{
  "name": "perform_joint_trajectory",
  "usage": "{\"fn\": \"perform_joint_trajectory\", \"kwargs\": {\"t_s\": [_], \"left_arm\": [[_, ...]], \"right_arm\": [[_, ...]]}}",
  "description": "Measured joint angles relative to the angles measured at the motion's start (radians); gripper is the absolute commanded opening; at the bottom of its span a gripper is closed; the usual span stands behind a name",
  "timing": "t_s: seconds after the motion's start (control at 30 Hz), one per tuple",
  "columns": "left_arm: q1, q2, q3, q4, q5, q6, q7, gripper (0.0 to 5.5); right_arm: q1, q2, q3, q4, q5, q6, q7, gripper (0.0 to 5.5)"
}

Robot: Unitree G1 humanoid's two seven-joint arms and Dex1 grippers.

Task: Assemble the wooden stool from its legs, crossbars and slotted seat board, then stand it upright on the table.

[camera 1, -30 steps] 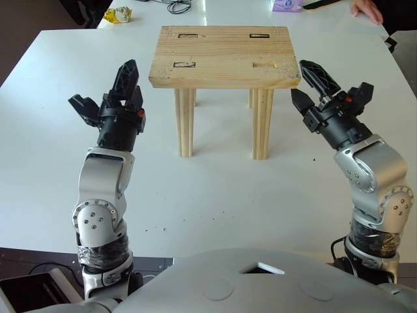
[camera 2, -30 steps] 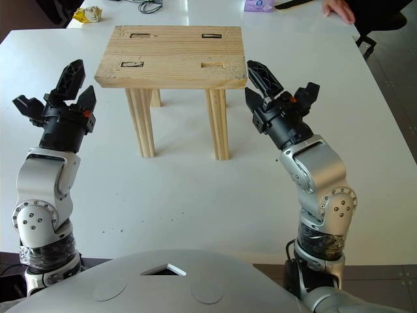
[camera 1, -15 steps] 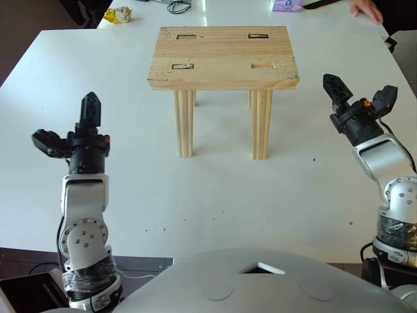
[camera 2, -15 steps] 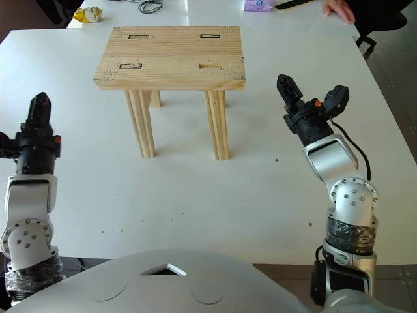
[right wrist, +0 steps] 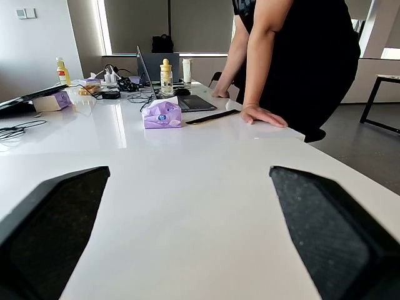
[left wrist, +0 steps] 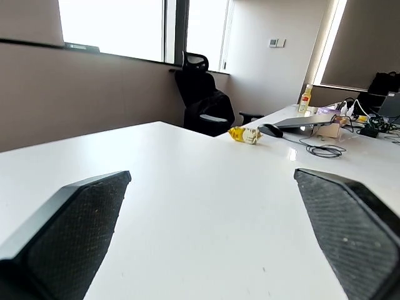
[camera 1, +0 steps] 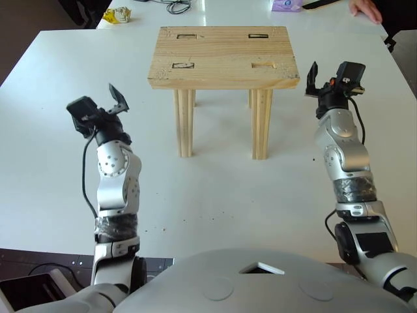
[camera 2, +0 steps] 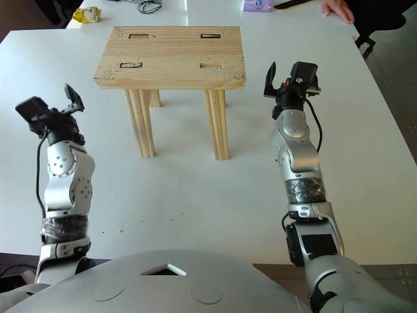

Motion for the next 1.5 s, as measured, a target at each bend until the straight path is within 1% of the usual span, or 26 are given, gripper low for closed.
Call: {"fn": "perform_joint_trajectory", "kwargs": {"t_s": [0.1,0.2,0.37,0.53,0.7,0.87,0.97,1.13,1.3,1.5], "left_arm": [[-0.103,0.01,0.094,0.077,0.009,-0.012,0.016,4.82],[-0.169,0.019,0.138,0.128,0.012,-0.017,0.012,4.82],[-0.246,0.006,0.133,0.177,0.012,-0.007,-0.039,4.82],[-0.328,-0.013,0.102,0.155,0.012,0.03,-0.083,4.82],[-0.317,-0.031,0.059,0.142,0.075,0.072,-0.106,4.82],[-0.316,-0.004,0.074,0.134,0.11,0.089,-0.119,4.82],[-0.316,0.013,0.104,0.131,0.112,0.093,-0.143,4.82],[-0.302,0.012,0.133,0.103,0.12,0.093,-0.144,4.82],[-0.285,-0.011,0.128,0.085,0.142,0.074,-0.138,4.82],[-0.306,-0.028,0.128,0.125,0.169,0.034,-0.128,4.82]], "right_arm": [[-0.092,0.007,-0.044,0.076,-0.049,-0.046,0.016,4.71],[-0.155,0.012,-0.088,0.122,-0.094,-0.093,0.013,4.71],[-0.173,0.081,-0.111,0.163,-0.153,-0.125,-0.006,4.71],[-0.179,0.133,-0.078,0.144,-0.246,-0.14,-0.016,4.71],[-0.113,0.182,-0.079,0.121,-0.294,-0.139,-0.027,4.71],[-0.087,0.185,-0.086,0.049,-0.332,-0.124,-0.027,4.71],[-0.077,0.191,-0.097,0.0,-0.345,-0.102,-0.026,4.71],[-0.036,0.203,-0.104,-0.06,-0.346,-0.054,0.001,4.71],[-0.047,0.198,-0.115,-0.048,-0.348,-0.055,0.023,4.71],[-0.125,0.161,-0.141,0.073,-0.381,-0.111,0.011,4.71]]}}
